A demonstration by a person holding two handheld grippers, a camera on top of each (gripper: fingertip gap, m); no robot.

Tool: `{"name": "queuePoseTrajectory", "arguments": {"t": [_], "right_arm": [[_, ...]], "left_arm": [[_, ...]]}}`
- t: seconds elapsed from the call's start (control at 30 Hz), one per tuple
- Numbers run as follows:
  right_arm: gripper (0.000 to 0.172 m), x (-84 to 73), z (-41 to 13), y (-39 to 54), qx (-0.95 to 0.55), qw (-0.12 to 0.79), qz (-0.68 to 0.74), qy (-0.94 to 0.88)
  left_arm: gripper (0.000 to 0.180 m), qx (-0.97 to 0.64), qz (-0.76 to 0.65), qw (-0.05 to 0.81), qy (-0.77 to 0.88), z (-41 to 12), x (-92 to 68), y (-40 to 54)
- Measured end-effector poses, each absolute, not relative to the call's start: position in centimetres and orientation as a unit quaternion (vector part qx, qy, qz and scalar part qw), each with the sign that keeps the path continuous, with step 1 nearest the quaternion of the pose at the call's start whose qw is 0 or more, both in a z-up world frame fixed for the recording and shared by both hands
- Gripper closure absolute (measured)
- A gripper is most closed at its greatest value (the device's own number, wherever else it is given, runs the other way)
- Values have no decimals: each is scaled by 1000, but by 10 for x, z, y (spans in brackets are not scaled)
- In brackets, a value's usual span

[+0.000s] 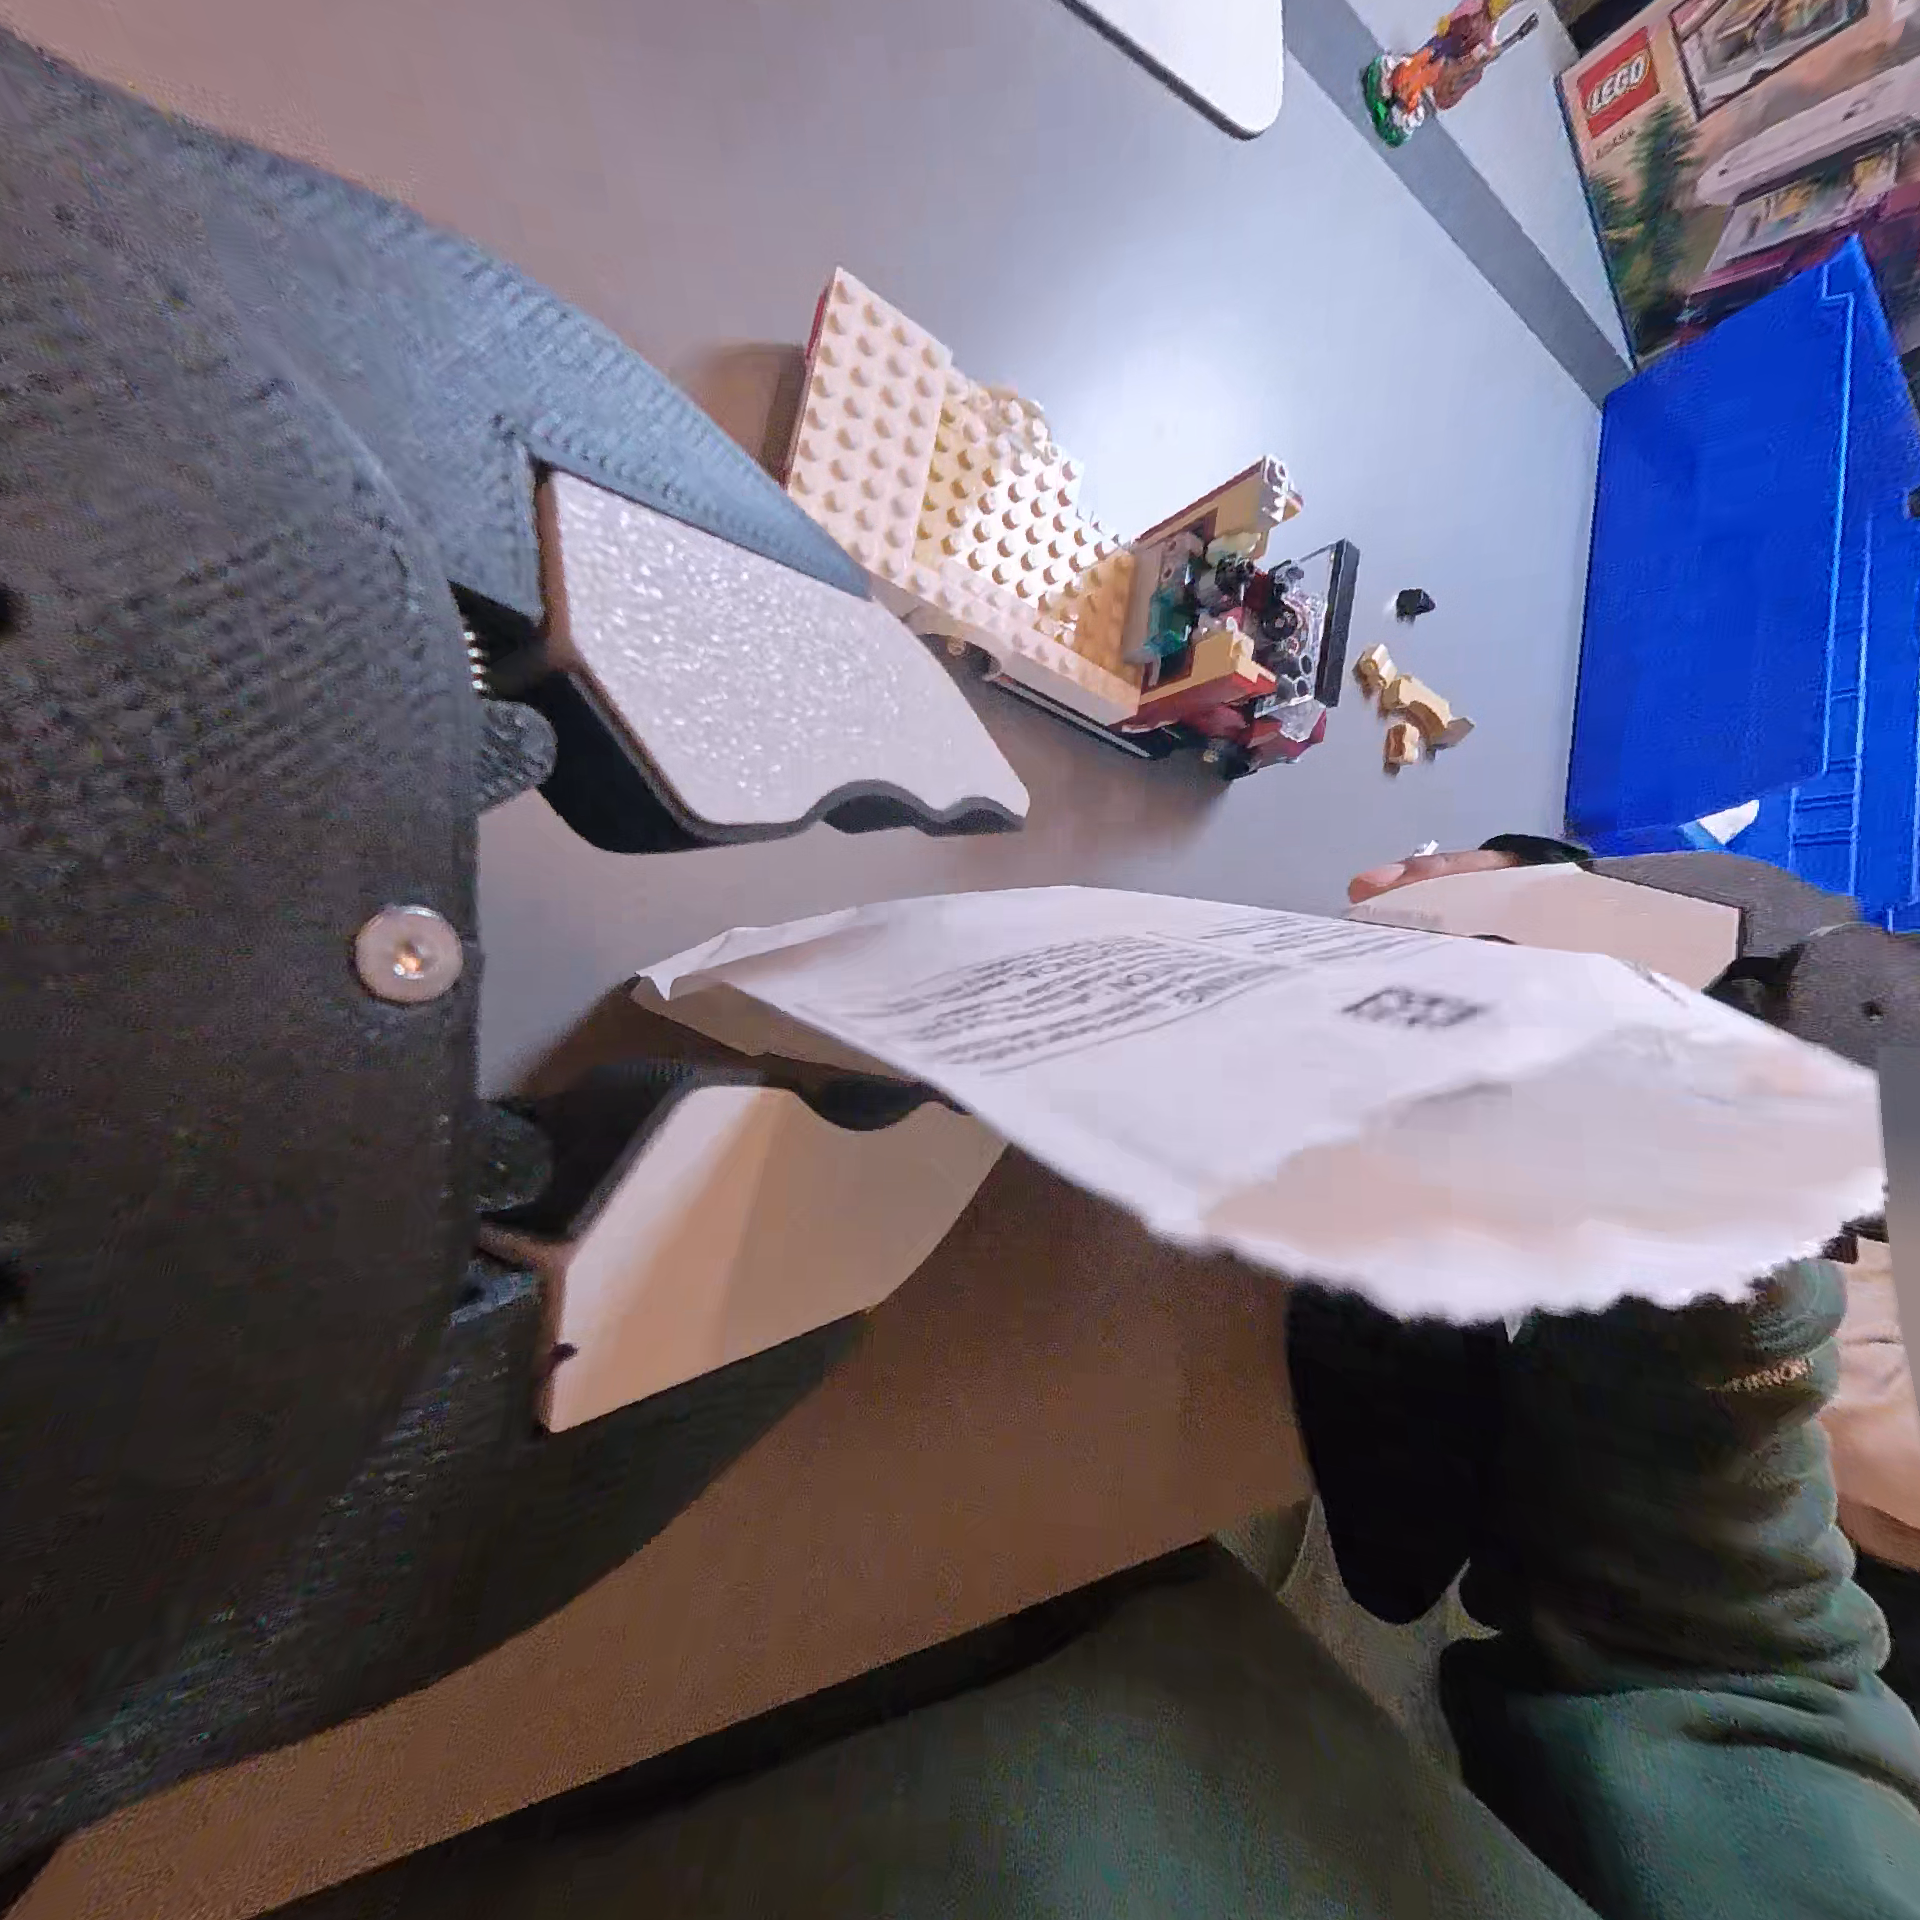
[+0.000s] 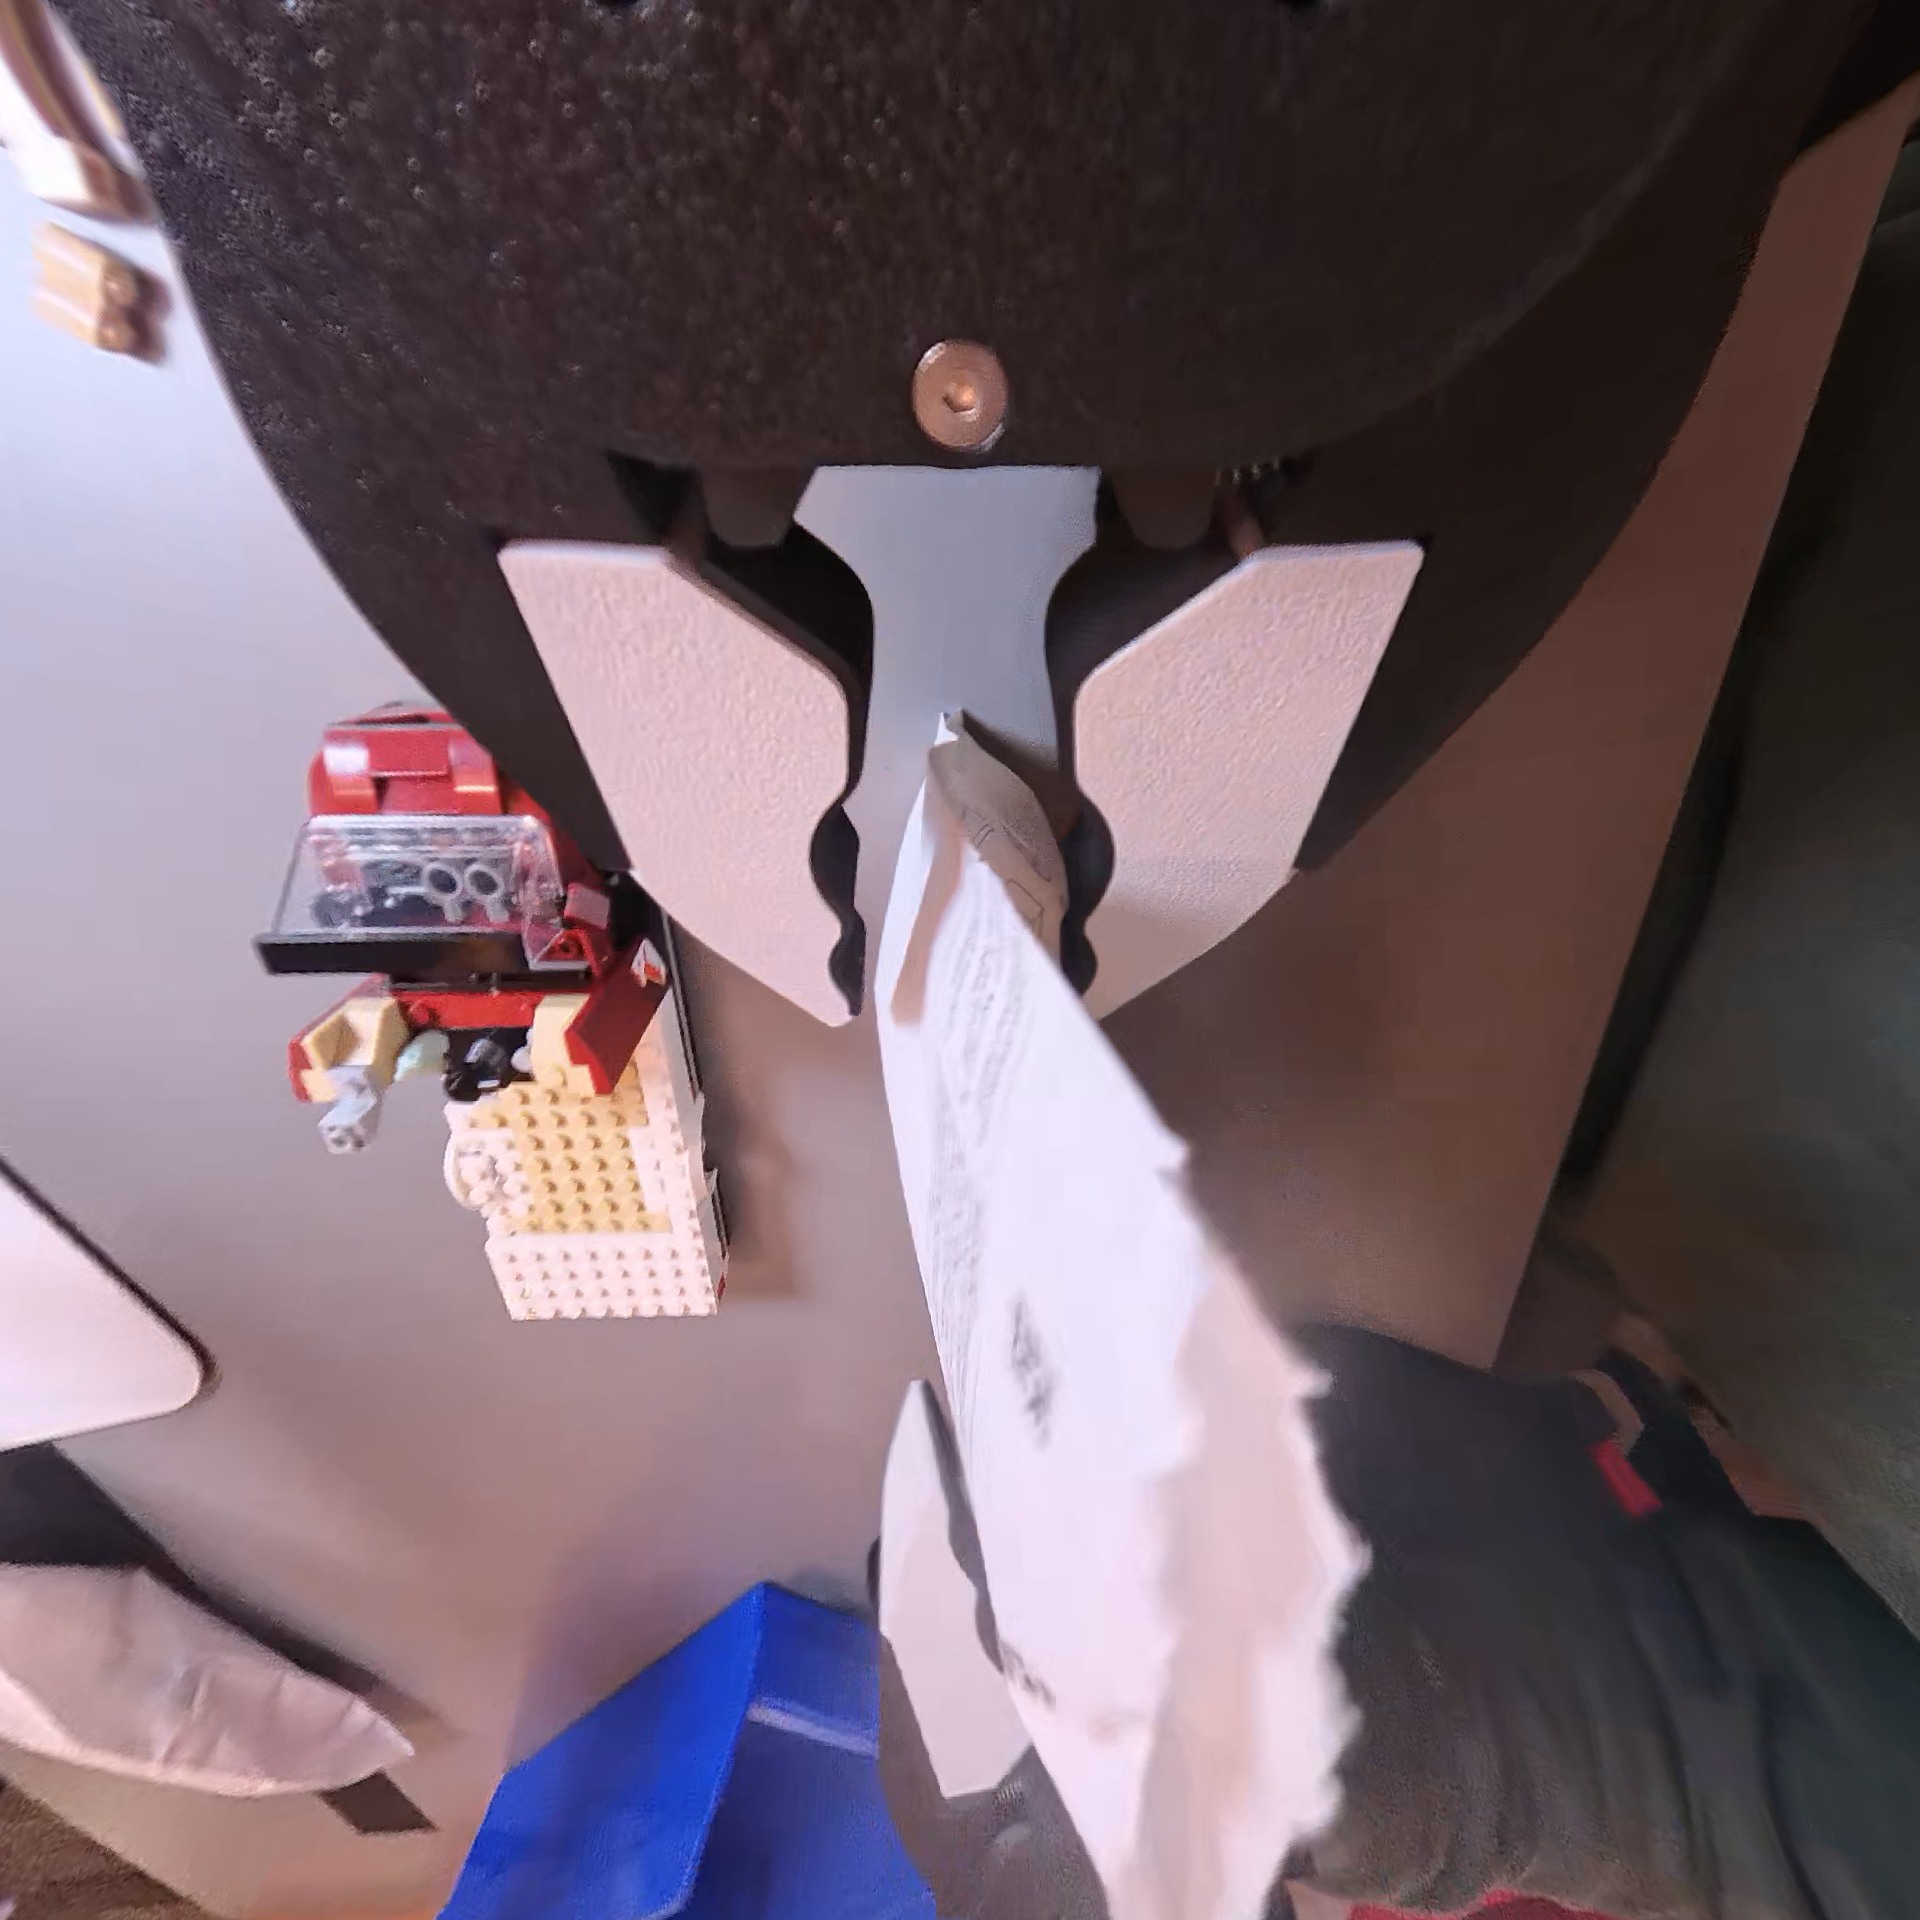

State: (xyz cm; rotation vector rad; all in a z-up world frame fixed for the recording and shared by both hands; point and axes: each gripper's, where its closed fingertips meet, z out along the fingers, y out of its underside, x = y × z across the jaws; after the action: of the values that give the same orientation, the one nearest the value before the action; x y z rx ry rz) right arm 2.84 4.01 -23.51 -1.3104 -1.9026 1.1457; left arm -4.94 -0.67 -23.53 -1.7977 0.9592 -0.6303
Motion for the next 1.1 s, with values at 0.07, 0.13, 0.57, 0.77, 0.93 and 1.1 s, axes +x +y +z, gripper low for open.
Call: {"name": "queuePoseTrajectory", "arguments": {"t": [0.07,0.13,0.57,0.77,0.93,1.1], "right_arm": [[134,26,-243,41,-493,281,429,-703],[162,22,-234,40,-483,297,444,-694],[166,29,-202,37,-458,337,452,-687],[170,31,-183,30,-447,316,512,-662],[169,37,-188,24,-451,301,533,-649],[169,40,-175,26,-440,333,513,-658]], "left_arm": [[147,-733,-273,487,389,-237,-46,-8],[180,-725,-246,493,412,-232,-46,-6],[180,-697,-224,547,406,-203,-44,-9],[179,-698,-291,533,380,-187,-48,-14],[180,-701,-315,523,368,-193,-43,-22],[180,-691,-272,544,391,-178,-45,-22]]}}
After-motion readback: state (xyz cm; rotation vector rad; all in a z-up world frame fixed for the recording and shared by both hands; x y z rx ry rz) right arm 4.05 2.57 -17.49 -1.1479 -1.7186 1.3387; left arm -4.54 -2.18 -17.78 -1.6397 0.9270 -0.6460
